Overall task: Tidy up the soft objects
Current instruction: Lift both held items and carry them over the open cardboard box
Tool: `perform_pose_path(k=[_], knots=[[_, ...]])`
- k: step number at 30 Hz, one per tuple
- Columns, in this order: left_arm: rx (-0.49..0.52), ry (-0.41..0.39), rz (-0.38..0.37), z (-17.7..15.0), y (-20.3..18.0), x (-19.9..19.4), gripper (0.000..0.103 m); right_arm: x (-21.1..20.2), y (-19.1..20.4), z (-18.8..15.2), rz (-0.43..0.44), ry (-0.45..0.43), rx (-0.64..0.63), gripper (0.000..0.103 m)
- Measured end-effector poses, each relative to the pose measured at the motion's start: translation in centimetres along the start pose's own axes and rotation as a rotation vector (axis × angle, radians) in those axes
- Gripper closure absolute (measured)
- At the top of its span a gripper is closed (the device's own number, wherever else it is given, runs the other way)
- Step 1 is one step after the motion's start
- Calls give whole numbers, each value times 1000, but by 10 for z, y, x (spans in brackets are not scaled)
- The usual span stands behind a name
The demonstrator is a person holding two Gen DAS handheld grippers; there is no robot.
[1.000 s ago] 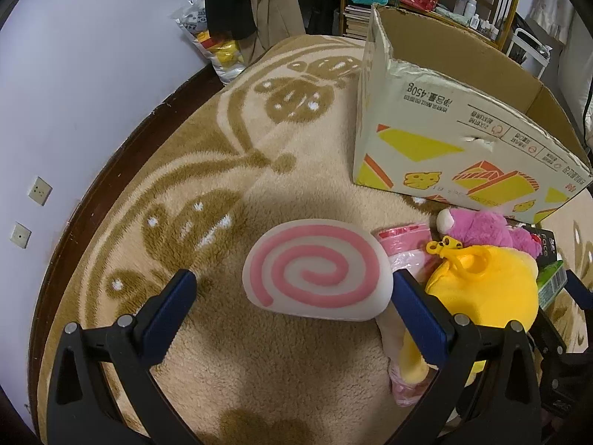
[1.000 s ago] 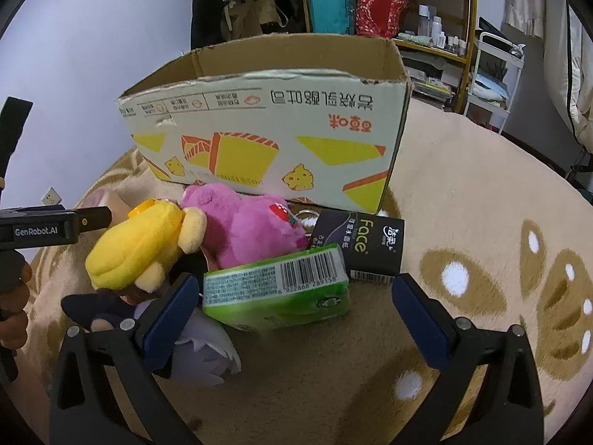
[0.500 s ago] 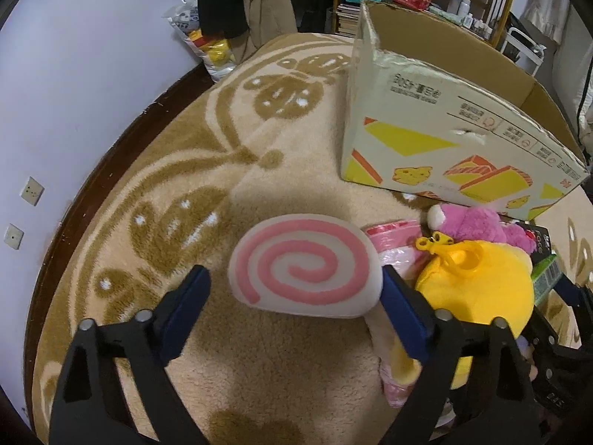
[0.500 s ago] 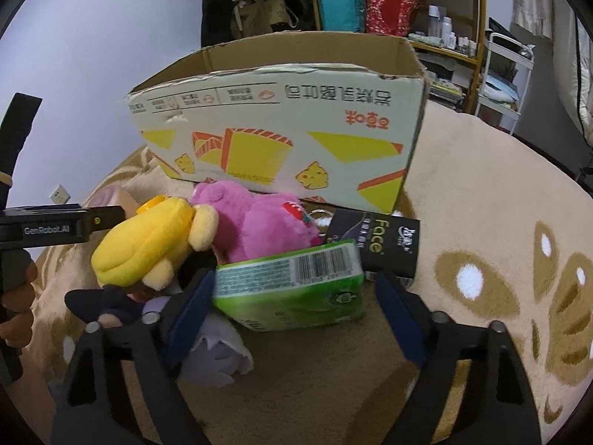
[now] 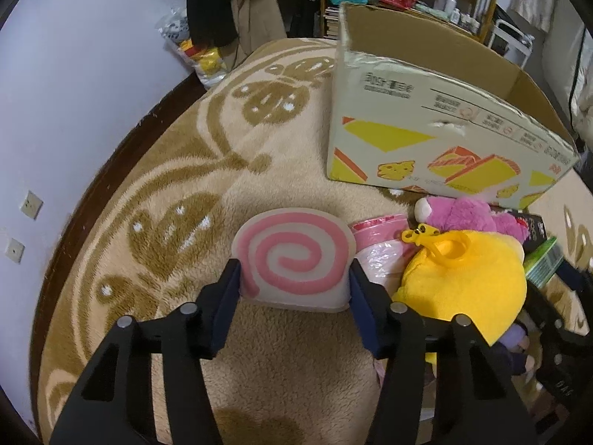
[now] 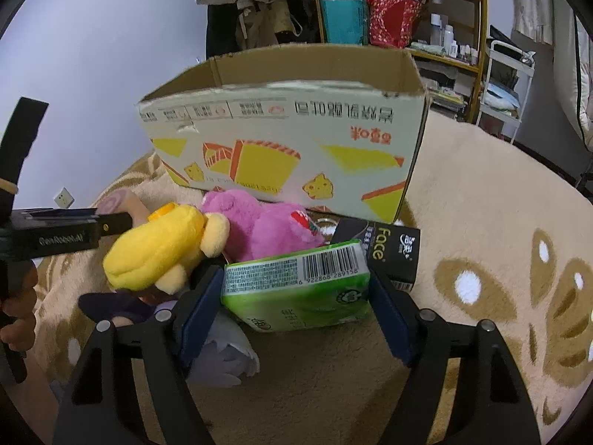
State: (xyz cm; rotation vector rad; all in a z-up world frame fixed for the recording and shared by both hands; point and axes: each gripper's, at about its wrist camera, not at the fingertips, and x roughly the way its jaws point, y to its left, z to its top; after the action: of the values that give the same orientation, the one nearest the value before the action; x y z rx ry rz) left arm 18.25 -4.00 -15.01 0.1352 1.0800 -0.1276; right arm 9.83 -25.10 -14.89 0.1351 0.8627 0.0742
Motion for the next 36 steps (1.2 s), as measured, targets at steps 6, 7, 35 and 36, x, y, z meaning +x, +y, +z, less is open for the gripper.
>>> perform_pose_path(k=[6, 7, 35, 36], knots=[[4, -14, 17, -2, 0, -10, 58, -19, 2, 4, 11, -43, 3, 21], [3, -22, 20, -2, 1, -14, 58, -22, 2, 4, 12, -48, 4, 21], [107, -378, 25, 42, -25, -151, 59, -120, 11, 66, 10, -337, -23, 21], [107, -390, 23, 48, -27, -154, 59, -120, 10, 70, 3, -346, -27, 21]])
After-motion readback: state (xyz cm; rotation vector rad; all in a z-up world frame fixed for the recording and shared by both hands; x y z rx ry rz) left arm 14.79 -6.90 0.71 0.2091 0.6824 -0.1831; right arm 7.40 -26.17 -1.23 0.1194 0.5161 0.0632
